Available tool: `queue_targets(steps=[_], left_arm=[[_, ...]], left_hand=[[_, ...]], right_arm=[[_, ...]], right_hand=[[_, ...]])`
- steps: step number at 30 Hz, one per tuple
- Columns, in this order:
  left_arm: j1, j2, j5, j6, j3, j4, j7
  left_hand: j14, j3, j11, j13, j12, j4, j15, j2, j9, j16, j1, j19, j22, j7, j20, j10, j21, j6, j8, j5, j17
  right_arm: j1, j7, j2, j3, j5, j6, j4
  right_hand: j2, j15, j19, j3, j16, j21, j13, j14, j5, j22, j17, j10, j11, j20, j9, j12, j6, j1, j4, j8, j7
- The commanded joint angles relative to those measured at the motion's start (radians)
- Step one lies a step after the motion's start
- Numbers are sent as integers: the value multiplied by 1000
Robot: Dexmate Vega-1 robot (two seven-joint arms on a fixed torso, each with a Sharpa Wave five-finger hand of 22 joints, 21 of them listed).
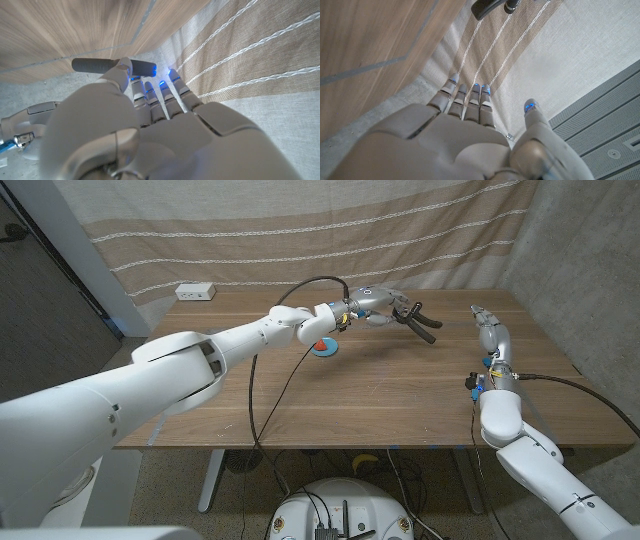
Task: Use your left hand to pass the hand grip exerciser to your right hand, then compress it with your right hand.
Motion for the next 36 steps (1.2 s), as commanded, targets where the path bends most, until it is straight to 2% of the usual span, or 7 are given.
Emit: queue_targets(steps=[1,13,27,36], left_arm=[[38,-13,-66,-40,-57,20,21],[18,-42,-55,-86,-44,89,80],[-24,-75,-9,-124,8,164,196],[-38,-86,1,-135,32,186,249]], left_hand=[[19,12,1,3,6,0,-99,13,459,11,-1,8,1,-4,-5,14,10,-8,244,4,4],[24,21,2,3,4,4,-103,15,481,12,-10,25,1,-8,-10,13,19,-22,261,5,6],[26,27,-2,4,4,4,-104,15,500,12,-15,29,2,-11,-11,15,24,-37,275,4,8],[27,29,-6,5,5,4,-107,14,510,13,-17,33,2,-13,-11,19,27,-39,285,3,8]], right_arm=[[-16,-48,0,-1,-82,-95,-59],[-22,-70,-9,-5,-142,-177,-100],[-18,-57,-74,-28,-267,-380,-195],[-9,-43,-102,-44,-315,-439,-225]], right_hand=[[-7,-1,-4,3,-5,-2,2,-7,5,3,2,-9,-4,-1,2,-6,-7,13,-7,-6,-2],[-17,-3,-14,5,-16,-6,2,-22,5,3,-1,-38,-8,7,2,-15,-27,31,-15,-7,-10],[-51,-7,-45,9,-40,-14,1,-64,0,2,-9,-108,-28,0,3,-26,-103,84,-26,-13,-29],[-58,-12,-50,10,-46,-13,1,-75,-3,2,-10,-126,-32,-2,3,-27,-121,98,-25,-13,-37]])
